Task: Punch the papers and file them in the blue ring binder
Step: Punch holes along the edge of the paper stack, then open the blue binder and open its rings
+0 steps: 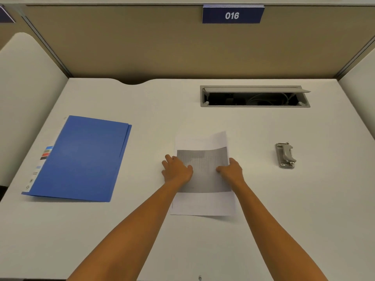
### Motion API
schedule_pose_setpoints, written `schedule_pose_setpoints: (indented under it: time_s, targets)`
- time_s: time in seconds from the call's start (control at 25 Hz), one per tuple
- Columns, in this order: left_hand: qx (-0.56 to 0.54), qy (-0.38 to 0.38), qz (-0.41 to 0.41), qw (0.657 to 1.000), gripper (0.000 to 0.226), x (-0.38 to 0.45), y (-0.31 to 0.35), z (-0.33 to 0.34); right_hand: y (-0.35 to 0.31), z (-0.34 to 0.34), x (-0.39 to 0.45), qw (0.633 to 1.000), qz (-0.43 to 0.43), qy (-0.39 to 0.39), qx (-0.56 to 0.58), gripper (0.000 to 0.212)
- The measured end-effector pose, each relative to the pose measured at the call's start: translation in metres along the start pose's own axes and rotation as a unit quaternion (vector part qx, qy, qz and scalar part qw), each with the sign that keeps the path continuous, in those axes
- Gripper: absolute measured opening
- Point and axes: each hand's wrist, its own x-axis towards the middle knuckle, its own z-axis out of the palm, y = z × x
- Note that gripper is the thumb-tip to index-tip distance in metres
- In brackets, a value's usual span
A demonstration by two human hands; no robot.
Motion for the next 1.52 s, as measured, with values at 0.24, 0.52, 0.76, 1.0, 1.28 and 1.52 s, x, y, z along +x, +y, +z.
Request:
schedule_pose_setpoints:
  time_s: [0.24, 0.52, 0.76, 1.0, 1.28, 1.52]
  targets:
    - [0.107, 0.077, 0.030, 0.991, 0.055, 0.018, -0.077, -0.041, 0.011, -0.038, 0.011, 0.994, 0.013, 0.095, -0.060, 0.033]
    - [0.386, 0.016, 0.083, 0.919, 0.101, 0.022, -0.196, -0.114, 0.025, -0.081, 0.027, 0.980, 0.027, 0.146, -0.130, 0.039]
    - [0.548, -0.032, 0.122, 0.827, 0.116, 0.013, -0.238, -0.129, 0.029, -0.102, 0.033, 0.975, 0.046, 0.156, -0.154, 0.037]
    - [0.525, -0.021, 0.107, 0.844, 0.092, 0.009, -0.248, -0.124, 0.033, -0.101, 0.028, 0.973, 0.047, 0.169, -0.149, 0.037]
    - [0.529, -0.009, 0.076, 0.845, 0.098, 0.010, -0.261, -0.124, 0.039, -0.091, 0.016, 0.971, 0.062, 0.203, -0.109, 0.051]
    - [0.455, -0.018, 0.075, 0.887, 0.074, 0.013, -0.255, -0.119, 0.040, -0.089, 0.014, 0.972, 0.063, 0.212, -0.080, 0.052]
